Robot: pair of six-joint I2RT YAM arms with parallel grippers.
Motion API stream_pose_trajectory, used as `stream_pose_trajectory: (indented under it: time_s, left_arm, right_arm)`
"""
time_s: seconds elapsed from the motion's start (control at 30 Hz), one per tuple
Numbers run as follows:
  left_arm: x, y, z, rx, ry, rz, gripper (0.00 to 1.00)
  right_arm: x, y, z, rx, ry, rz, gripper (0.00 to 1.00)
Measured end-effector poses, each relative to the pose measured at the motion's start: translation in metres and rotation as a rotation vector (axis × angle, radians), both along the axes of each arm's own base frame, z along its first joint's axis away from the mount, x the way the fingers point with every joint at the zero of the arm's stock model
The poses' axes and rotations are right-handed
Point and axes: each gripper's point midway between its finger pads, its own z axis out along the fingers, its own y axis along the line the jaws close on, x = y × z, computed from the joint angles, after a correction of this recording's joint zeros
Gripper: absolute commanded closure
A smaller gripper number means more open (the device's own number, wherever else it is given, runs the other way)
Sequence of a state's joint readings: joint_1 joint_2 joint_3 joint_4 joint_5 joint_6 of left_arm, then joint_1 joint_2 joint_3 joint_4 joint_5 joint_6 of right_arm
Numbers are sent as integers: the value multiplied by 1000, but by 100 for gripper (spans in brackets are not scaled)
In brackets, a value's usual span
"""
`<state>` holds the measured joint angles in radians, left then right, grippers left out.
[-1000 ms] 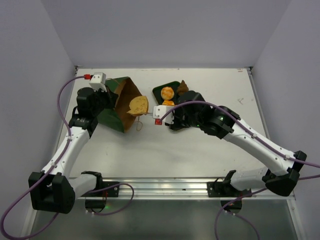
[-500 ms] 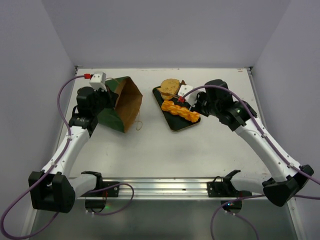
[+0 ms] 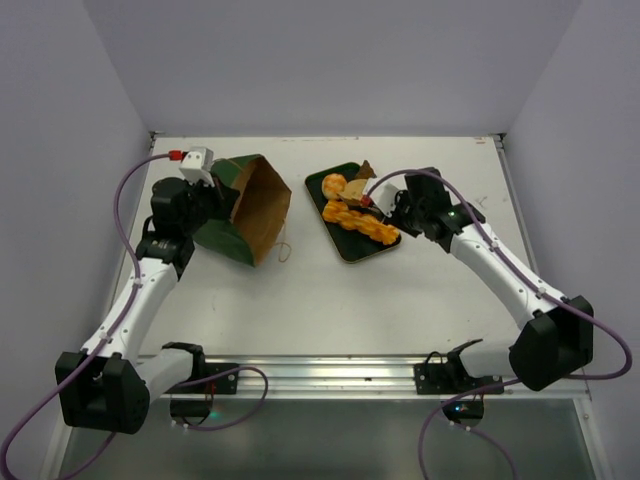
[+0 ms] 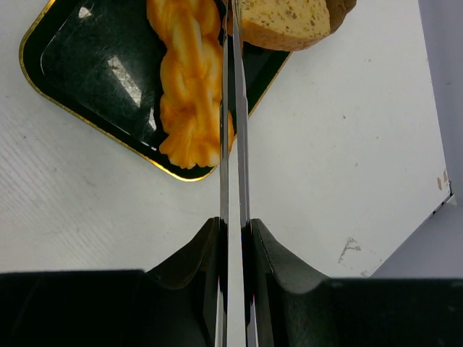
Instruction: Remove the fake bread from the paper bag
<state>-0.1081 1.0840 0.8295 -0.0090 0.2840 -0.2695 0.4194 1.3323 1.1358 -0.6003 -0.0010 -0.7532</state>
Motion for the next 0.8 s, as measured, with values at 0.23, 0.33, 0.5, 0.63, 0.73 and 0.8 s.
stream_pose_trajectory:
  time_s: [0.23, 0.33, 0.5, 0.63, 0.73, 0.8]
  left_arm:
    - [-3, -2, -4, -2, 7, -12, 100]
    - [-4, -3, -6, -4, 8, -21, 100]
    - [-5, -4, -7, -6, 10, -26, 100]
    - [-5, -5, -7, -7, 10, -30, 100]
    - [-5, -5, -7, -8, 10, -33, 100]
    - [-6, -5, -7, -8, 10, -35, 100]
  right_arm:
    - [-3, -1, -27, -25, 20, 32, 96]
    - [-8, -2, -38, -35, 42, 43, 94]
    - [-15, -5, -52, -55, 67, 54, 89]
    - [-16, -6, -57, -59, 70, 57, 77]
    - [-17, -7, -59, -60, 75, 55, 70]
    - [-17, -6, -59, -60, 74, 56, 68]
